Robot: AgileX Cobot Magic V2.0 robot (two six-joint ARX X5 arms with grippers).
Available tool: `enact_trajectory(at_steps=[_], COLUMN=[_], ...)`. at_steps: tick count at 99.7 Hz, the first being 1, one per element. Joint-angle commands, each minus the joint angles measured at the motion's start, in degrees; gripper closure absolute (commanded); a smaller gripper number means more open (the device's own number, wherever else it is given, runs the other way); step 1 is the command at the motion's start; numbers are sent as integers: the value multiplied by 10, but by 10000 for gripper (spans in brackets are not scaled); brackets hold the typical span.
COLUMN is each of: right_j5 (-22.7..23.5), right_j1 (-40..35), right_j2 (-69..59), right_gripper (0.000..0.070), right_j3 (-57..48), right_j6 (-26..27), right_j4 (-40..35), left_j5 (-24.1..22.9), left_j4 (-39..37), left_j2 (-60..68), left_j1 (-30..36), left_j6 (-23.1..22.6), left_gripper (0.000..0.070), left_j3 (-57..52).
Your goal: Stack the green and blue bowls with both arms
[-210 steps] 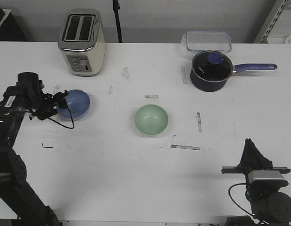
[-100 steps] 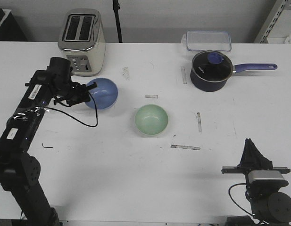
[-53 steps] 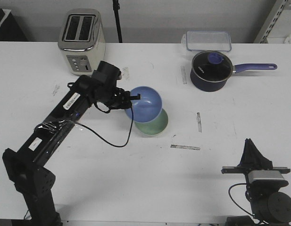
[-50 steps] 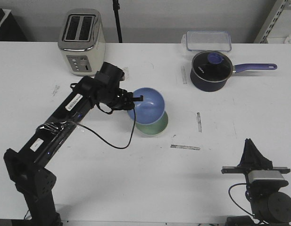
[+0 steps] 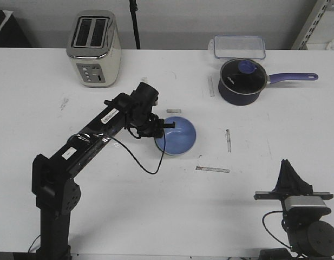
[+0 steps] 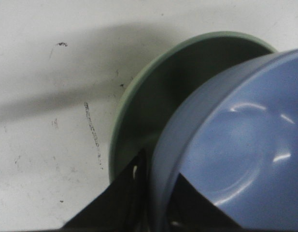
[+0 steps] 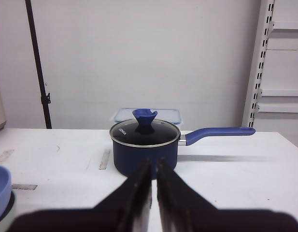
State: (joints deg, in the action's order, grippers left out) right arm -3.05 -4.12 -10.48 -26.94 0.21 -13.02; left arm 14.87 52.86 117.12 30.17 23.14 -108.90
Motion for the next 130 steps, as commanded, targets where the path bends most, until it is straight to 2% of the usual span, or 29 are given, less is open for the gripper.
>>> enact_trajectory(at_steps=[1,9,31,47,96,108,130], right_j5=[0,0,0,0,0,0,0], right_j1=[0,0,0,0,0,0,0], right_j2=[0,0,0,0,0,0,0], right_gripper=[684,684,684,684,684,684,684], right_j3=[-4,-4,-4,-4,-4,-4,-4], right_j6=[0,0,0,0,0,0,0], right_j4=[6,6,6,6,6,6,6], left_j5=[1,2,2,7,12,11,-32], left_j4=[0,-5,-10,-19,-10,-19,-34], left_j2=[11,11,5,-7,-78,-95,-120], left_j1=[5,6,6,5,-13,-27,-54], left_j6=[1,1,-1,-1,-2,-18,-37], left_gripper=[675,603,602,486,489,495,500], left_j3=[-13,-13,-13,-13,-13,-12,-6])
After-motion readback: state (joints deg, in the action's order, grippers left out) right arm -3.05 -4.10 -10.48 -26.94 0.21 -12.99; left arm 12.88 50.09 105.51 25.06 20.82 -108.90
